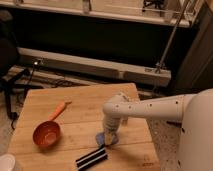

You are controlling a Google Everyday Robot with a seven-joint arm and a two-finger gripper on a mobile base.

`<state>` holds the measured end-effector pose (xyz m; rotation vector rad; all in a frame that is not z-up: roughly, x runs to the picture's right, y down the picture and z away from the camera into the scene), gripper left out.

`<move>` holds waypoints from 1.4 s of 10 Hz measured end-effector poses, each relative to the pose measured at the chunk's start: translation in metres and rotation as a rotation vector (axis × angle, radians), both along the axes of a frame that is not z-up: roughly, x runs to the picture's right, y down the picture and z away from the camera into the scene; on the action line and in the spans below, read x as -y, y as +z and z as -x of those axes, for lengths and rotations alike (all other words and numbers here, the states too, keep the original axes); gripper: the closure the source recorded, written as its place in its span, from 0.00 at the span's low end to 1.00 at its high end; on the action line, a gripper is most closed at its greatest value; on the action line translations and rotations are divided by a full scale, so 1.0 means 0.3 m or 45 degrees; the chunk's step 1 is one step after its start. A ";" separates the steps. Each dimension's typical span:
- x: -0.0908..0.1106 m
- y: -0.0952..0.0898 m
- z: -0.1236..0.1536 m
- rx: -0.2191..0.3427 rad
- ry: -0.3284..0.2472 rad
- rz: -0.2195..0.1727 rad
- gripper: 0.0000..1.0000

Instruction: Wipe the white sponge on the table

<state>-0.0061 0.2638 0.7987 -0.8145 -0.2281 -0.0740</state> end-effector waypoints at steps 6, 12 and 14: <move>-0.057 -0.061 0.246 0.235 -0.089 0.038 0.69; -0.024 -0.017 0.430 0.386 -0.163 0.017 0.69; 0.006 0.011 0.481 0.417 -0.177 0.000 0.69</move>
